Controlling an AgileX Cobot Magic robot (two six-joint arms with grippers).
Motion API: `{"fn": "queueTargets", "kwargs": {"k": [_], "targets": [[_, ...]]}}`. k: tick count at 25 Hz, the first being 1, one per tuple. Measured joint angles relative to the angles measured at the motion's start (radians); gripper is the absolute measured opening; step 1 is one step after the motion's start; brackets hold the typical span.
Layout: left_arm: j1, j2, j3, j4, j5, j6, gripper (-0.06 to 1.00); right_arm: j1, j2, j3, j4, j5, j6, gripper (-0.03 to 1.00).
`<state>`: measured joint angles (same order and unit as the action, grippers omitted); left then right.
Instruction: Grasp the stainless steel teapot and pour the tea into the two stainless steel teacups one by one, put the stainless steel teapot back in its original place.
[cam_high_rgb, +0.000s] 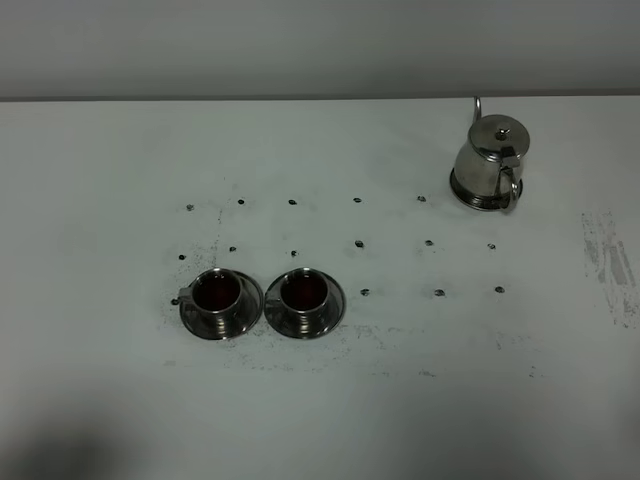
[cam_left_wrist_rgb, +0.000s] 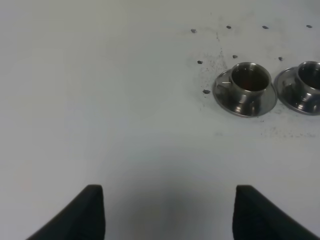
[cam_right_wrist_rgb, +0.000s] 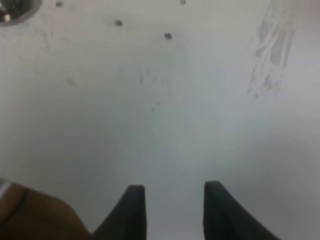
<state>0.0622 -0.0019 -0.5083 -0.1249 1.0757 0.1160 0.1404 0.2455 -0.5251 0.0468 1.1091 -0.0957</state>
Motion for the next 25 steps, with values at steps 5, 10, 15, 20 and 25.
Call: {"fn": "queueTargets", "kwargs": {"k": [5,10,15,20,25], "targets": [[0.0,0.0,0.0,0.0,0.0,0.0,0.53,0.0,-0.117,0.001,-0.077,0.001,0.096,0.23],[0.0,0.0,0.0,0.0,0.0,0.0,0.53,0.0,-0.209,0.001,-0.09,0.004,0.114,0.23],[0.0,0.0,0.0,0.0,0.0,0.0,0.53,0.0,-0.251,0.001,-0.09,0.004,0.12,0.23],[0.0,0.0,0.0,0.0,0.0,0.0,0.53,0.0,-0.252,0.001,-0.09,0.004,0.12,0.23],[0.0,0.0,0.0,0.0,0.0,0.0,0.53,0.0,-0.253,0.001,-0.09,0.004,0.12,0.23]]}}
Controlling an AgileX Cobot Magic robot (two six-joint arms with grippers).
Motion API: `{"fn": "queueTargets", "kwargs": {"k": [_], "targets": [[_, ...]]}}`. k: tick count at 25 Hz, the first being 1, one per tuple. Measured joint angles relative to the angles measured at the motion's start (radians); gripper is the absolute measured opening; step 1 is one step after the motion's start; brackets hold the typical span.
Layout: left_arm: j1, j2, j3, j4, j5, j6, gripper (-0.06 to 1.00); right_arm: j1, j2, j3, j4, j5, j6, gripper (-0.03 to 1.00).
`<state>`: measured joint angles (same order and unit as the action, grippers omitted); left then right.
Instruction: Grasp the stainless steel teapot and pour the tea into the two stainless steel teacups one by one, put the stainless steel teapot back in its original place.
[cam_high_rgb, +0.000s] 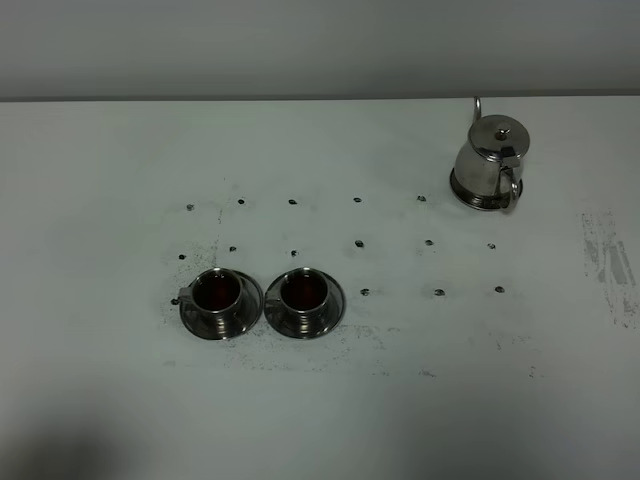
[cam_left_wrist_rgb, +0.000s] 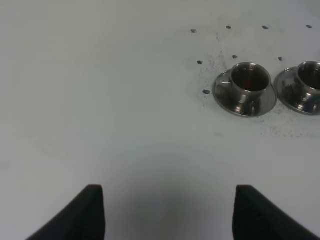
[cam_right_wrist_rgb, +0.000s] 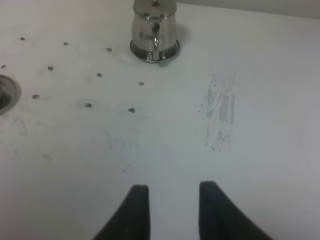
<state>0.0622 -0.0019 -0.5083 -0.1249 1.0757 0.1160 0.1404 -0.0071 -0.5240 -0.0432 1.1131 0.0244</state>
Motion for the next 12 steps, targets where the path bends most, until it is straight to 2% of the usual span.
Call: {"fn": "queueTargets", "kwargs": {"k": [12], "targets": [[0.0,0.0,0.0,0.0,0.0,0.0,0.53,0.0,0.0,0.0,0.0,0.0,0.0,0.23]]}}
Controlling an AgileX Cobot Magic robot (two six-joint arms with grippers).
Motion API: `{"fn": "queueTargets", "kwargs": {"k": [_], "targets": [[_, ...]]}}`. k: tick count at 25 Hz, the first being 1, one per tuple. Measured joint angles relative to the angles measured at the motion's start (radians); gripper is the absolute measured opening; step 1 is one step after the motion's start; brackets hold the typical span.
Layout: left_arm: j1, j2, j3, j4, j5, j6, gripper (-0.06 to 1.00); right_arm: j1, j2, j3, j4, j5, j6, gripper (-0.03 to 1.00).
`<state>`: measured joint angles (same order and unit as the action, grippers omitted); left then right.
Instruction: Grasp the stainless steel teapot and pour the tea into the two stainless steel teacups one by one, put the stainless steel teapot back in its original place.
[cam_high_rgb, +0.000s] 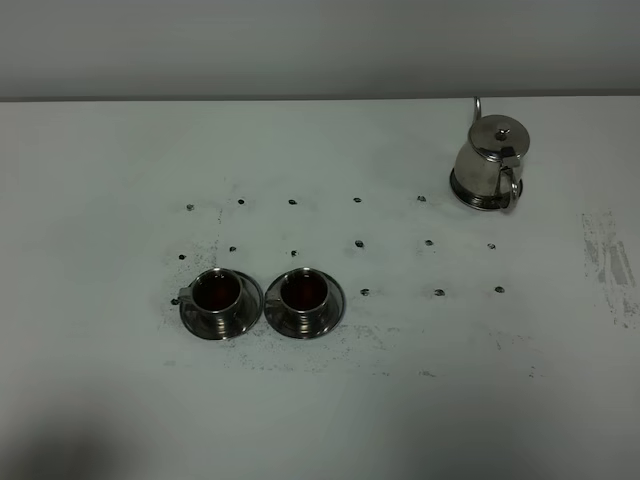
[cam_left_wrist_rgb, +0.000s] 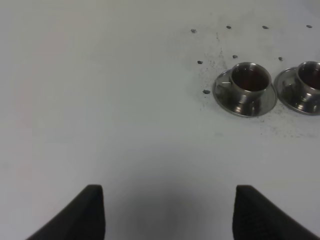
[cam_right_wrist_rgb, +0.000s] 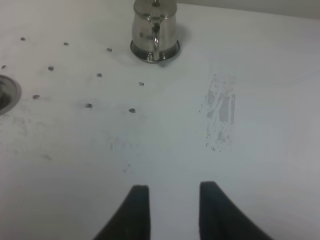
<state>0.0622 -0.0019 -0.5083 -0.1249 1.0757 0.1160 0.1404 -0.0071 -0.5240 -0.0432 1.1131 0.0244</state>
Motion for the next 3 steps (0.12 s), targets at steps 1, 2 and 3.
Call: {"fn": "queueTargets", "kwargs": {"k": [1,2,3], "targets": [[0.0,0.0,0.0,0.0,0.0,0.0,0.53,0.0,0.0,0.0,0.0,0.0,0.0,0.23],[0.0,0.0,0.0,0.0,0.0,0.0,0.53,0.0,0.0,0.0,0.0,0.0,0.0,0.23],[0.0,0.0,0.0,0.0,0.0,0.0,0.53,0.0,0.0,0.0,0.0,0.0,0.0,0.23]]}}
